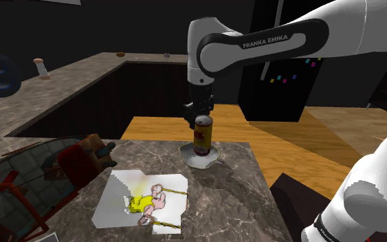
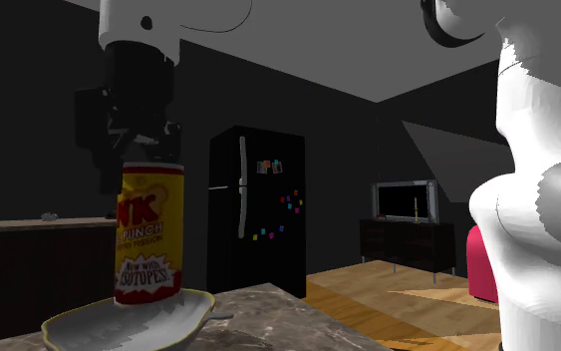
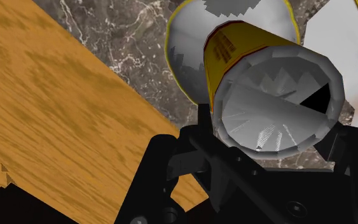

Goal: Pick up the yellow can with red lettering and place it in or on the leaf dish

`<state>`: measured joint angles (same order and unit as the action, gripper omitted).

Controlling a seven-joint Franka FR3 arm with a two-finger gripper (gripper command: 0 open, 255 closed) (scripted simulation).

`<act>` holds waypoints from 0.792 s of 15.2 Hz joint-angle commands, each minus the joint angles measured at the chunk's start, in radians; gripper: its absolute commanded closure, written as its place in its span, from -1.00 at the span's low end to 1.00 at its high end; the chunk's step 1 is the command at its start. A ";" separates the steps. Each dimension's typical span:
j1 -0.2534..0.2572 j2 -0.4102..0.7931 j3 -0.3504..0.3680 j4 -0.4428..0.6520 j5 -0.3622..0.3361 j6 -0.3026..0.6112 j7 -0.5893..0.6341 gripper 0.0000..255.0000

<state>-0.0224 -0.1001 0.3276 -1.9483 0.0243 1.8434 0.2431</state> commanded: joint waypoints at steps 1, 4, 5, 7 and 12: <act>0.000 0.000 0.000 -0.025 0.000 0.027 -0.001 1.00; 0.000 0.004 0.001 -0.045 -0.001 0.050 0.000 1.00; 0.000 0.004 0.001 -0.045 -0.001 0.050 0.000 1.00; 0.000 0.004 0.001 -0.045 -0.001 0.050 0.000 1.00; 0.000 0.003 0.000 -0.045 -0.001 0.050 0.000 -1.00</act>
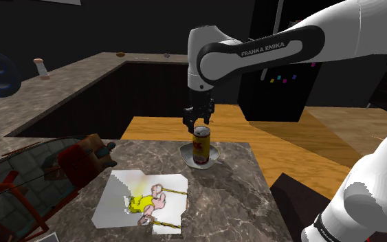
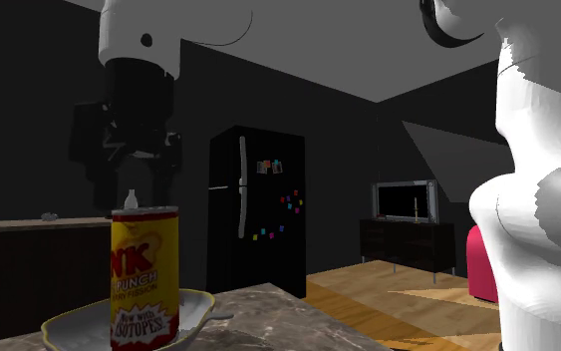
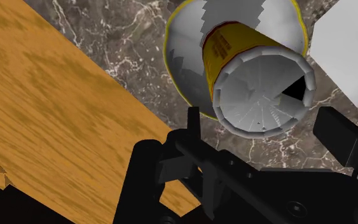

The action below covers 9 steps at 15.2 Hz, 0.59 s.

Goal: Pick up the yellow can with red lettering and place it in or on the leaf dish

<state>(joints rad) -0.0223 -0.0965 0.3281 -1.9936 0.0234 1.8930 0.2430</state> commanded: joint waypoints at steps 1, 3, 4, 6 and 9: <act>0.000 0.000 0.000 0.000 0.000 0.000 0.000 -1.00; 0.000 0.000 0.000 0.000 0.000 0.000 0.000 -1.00; 0.000 0.000 0.000 0.000 0.000 0.000 0.000 -1.00; -0.001 -0.007 -0.001 0.061 0.002 -0.067 -0.001 -1.00; -0.001 -0.008 -0.002 0.120 0.001 -0.127 -0.001 -1.00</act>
<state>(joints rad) -0.0240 -0.1047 0.3253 -1.8916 0.0251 1.7849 0.2402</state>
